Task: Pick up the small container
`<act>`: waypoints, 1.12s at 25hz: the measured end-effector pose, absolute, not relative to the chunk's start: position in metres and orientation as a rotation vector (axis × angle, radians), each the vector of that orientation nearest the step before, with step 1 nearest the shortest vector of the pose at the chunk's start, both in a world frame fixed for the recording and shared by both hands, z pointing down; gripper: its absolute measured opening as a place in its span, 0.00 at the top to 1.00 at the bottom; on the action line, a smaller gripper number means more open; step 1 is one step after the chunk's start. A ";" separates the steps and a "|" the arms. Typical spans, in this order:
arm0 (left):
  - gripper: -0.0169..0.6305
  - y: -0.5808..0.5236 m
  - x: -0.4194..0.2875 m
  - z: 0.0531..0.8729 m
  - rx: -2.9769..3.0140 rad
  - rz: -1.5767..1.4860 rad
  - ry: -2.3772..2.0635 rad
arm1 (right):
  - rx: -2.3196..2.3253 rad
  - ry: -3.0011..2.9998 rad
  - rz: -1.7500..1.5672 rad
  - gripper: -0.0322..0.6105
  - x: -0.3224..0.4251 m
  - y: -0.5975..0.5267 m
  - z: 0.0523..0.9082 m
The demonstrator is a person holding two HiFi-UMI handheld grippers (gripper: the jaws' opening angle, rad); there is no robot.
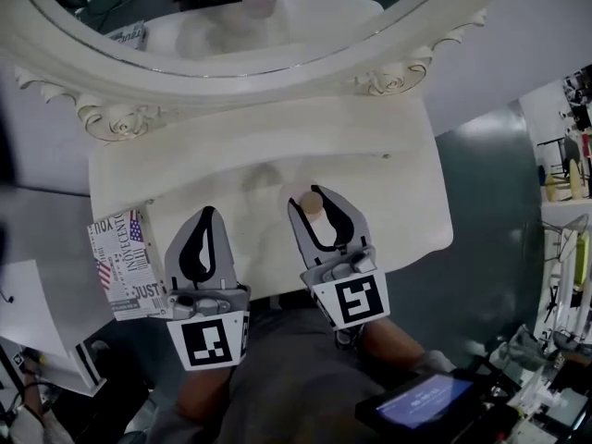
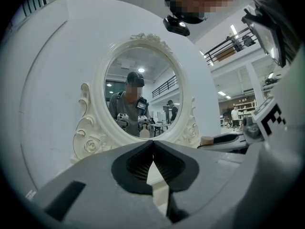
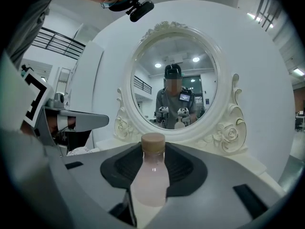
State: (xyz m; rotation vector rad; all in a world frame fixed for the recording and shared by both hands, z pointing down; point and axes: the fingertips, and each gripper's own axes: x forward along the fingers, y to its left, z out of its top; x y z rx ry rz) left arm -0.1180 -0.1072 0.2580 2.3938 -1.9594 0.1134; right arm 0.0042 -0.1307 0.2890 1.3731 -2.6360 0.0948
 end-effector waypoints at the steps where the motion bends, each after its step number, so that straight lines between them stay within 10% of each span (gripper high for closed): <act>1: 0.95 -0.106 -0.117 0.255 2.395 0.114 -1.962 | 1.375 -2.639 0.088 0.73 0.005 -0.130 0.285; 28: 0.95 -0.085 -0.117 0.208 2.444 0.069 -2.071 | 1.417 -2.683 -0.017 0.73 0.013 -0.120 0.237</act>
